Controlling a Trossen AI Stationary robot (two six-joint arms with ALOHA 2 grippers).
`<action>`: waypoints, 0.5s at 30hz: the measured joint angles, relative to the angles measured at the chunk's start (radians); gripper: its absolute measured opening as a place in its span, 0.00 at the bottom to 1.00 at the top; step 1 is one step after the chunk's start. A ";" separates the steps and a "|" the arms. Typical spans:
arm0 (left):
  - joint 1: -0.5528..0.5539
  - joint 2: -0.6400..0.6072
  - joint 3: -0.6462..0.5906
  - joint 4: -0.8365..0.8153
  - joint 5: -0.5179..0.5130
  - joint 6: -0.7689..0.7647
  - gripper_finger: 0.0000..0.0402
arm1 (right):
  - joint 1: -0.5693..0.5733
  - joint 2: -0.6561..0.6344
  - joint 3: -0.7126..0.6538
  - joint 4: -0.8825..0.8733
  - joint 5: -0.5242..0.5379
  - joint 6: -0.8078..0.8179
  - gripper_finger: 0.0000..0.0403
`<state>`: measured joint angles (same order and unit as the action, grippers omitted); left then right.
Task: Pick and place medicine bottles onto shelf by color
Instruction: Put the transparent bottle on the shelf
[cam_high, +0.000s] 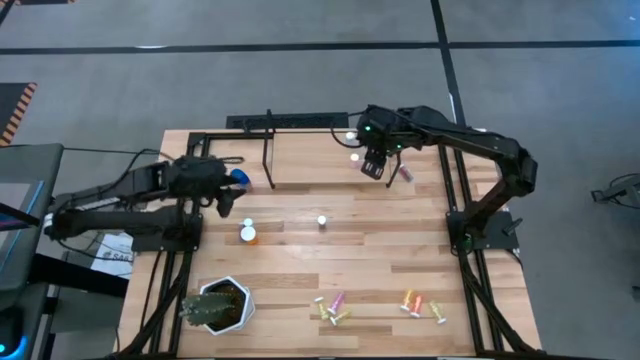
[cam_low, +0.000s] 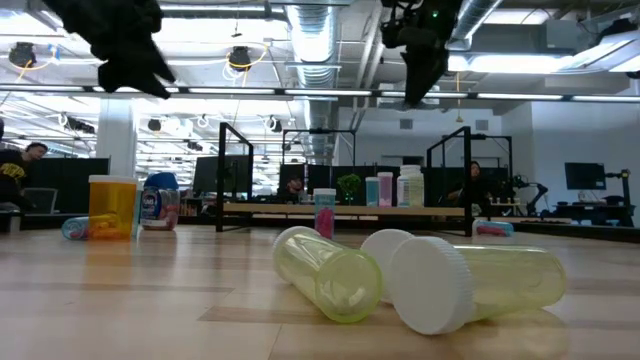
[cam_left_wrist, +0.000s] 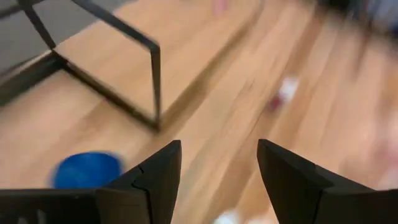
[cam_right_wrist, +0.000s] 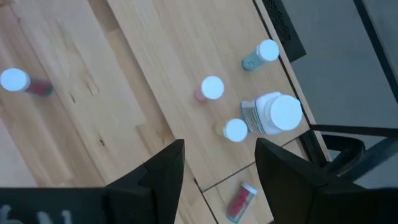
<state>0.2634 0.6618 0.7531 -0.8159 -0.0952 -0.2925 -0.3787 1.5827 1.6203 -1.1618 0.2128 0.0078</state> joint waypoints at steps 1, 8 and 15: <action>0.000 0.031 0.028 -0.045 -0.012 0.074 0.49 | 0.000 -0.006 0.000 -0.005 0.001 0.000 0.54; 0.000 0.193 0.079 -0.179 -0.188 0.500 0.50 | -0.001 -0.029 0.000 -0.056 0.002 0.001 0.54; 0.047 0.347 0.077 -0.204 -0.294 0.683 0.54 | -0.003 -0.045 -0.001 -0.129 0.030 -0.011 0.54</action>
<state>0.3104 1.0093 0.8297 -1.0195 -0.3895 0.3906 -0.3820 1.5374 1.6192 -1.2911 0.2431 -0.0028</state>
